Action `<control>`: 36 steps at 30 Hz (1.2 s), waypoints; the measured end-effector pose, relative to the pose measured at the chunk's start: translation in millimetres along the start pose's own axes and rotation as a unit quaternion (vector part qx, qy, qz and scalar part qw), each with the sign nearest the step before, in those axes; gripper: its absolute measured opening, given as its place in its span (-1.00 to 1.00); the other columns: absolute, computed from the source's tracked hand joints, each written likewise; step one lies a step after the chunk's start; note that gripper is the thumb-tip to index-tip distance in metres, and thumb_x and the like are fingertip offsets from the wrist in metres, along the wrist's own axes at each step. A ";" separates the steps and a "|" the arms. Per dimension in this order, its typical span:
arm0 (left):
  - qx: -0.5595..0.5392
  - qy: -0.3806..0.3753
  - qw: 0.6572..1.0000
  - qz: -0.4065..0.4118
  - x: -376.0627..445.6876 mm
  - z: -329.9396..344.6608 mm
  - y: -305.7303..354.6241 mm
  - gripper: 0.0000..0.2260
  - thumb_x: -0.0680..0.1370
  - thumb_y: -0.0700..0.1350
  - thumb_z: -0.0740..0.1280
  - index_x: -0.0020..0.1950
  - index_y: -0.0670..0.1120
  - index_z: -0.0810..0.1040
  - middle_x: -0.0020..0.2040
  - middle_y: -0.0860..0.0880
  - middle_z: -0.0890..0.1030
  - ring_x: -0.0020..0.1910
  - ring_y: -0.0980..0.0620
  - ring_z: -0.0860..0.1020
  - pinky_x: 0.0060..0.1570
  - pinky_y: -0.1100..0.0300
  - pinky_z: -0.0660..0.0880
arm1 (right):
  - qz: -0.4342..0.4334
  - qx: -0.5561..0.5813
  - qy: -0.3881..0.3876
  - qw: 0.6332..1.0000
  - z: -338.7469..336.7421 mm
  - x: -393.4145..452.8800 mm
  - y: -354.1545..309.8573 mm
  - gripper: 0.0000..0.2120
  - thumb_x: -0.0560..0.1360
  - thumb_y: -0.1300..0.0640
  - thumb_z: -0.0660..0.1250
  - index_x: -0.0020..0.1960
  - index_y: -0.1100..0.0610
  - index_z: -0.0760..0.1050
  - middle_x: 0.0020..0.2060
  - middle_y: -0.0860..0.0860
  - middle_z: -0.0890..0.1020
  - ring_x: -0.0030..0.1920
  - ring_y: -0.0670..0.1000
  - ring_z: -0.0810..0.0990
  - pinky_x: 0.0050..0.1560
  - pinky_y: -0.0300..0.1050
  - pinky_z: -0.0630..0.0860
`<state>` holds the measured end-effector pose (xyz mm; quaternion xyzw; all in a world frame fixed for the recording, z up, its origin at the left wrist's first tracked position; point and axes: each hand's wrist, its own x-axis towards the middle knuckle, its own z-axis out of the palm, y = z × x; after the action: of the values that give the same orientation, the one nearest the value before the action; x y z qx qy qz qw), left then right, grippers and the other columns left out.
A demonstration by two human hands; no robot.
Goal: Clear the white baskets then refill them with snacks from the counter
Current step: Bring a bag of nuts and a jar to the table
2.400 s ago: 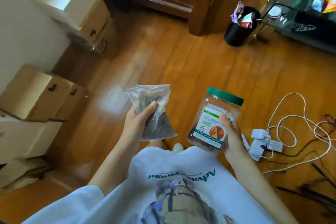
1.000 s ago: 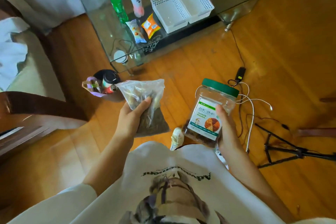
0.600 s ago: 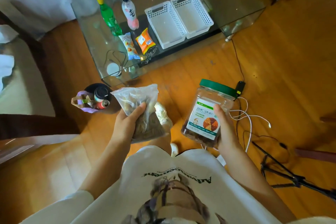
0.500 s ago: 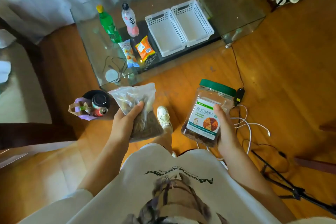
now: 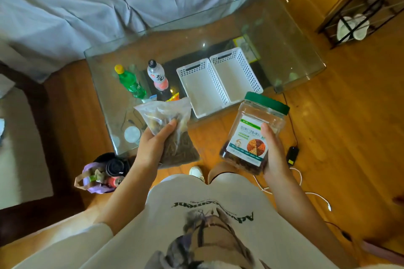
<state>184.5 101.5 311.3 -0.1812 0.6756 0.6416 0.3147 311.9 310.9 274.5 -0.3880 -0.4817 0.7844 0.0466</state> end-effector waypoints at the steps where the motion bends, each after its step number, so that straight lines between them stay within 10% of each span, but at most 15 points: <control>1: -0.001 0.005 1.000 -0.005 6.1 3.0 5.0 -0.78 0.43 0.04 0.41 0.03 0.01 0.56 0.02 -0.19 0.64 0.07 -0.25 0.60 0.17 -0.27 0.46 | -0.001 -0.002 -0.001 1.000 1.8 10.2 -5.5 -0.33 0.21 -0.34 0.41 0.24 -0.09 0.45 0.05 -0.03 0.67 0.07 0.02 0.65 -0.14 -0.09 0.61; 8: -0.047 0.053 0.997 -0.028 66.6 25.5 48.4 -0.73 0.45 0.01 0.41 0.11 -0.04 0.56 0.09 -0.23 0.63 0.09 -0.24 0.60 0.20 -0.21 0.47 | 0.022 -0.030 -0.011 0.999 15.4 108.3 -51.5 -0.17 0.16 -0.36 0.43 0.35 -0.07 0.36 0.15 0.01 0.62 0.12 0.04 0.62 -0.05 -0.02 0.59; 21: -0.040 0.175 0.984 0.009 208.9 93.2 148.1 -0.92 0.46 0.00 0.39 -0.07 0.07 0.61 -0.06 -0.02 0.69 -0.01 -0.05 0.64 0.09 -0.03 0.54 | 0.050 -0.162 -0.088 0.982 71.9 316.3 -171.2 -0.50 0.24 -0.29 0.36 0.11 -0.12 0.47 0.01 -0.05 0.68 0.02 -0.01 0.67 -0.05 -0.01 0.61; 28: -0.066 0.184 0.980 -0.035 323.3 103.0 163.8 -0.91 0.49 -0.04 0.34 -0.13 -0.02 0.61 -0.27 0.01 0.68 -0.24 0.02 0.65 -0.18 0.18 0.57 | 0.039 -0.247 -0.144 0.958 115.8 430.8 -166.5 -0.29 0.26 -0.07 0.45 0.32 0.09 0.28 0.21 0.06 0.55 0.17 0.05 0.58 0.10 0.02 0.58; 32: -0.020 0.231 0.970 -0.069 411.6 101.6 140.5 -0.84 0.47 -0.04 0.36 -0.02 -0.09 0.53 -0.16 -0.04 0.61 -0.11 -0.06 0.59 -0.07 0.13 0.52 | 0.019 -0.256 -0.175 0.951 134.7 495.4 -134.7 -0.24 0.24 0.25 0.53 0.31 0.21 0.20 0.21 0.14 0.51 0.16 0.05 0.58 0.00 -0.09 0.61; 36: 0.089 0.201 0.971 -0.098 491.5 98.0 106.1 -0.68 0.48 0.05 0.33 0.12 -0.12 0.46 0.01 -0.08 0.60 0.00 -0.11 0.58 0.07 -0.01 0.54 | -0.031 -0.317 -0.180 0.931 148.9 550.4 -93.9 -0.16 0.17 0.41 0.54 0.31 0.15 0.19 0.12 -0.11 0.47 0.06 -0.38 0.49 -0.06 -0.55 0.43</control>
<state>-227.3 287.7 70.0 -0.3433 0.7582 0.4956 0.2483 -195.9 499.7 73.6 -0.2192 -0.7175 0.6457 -0.1421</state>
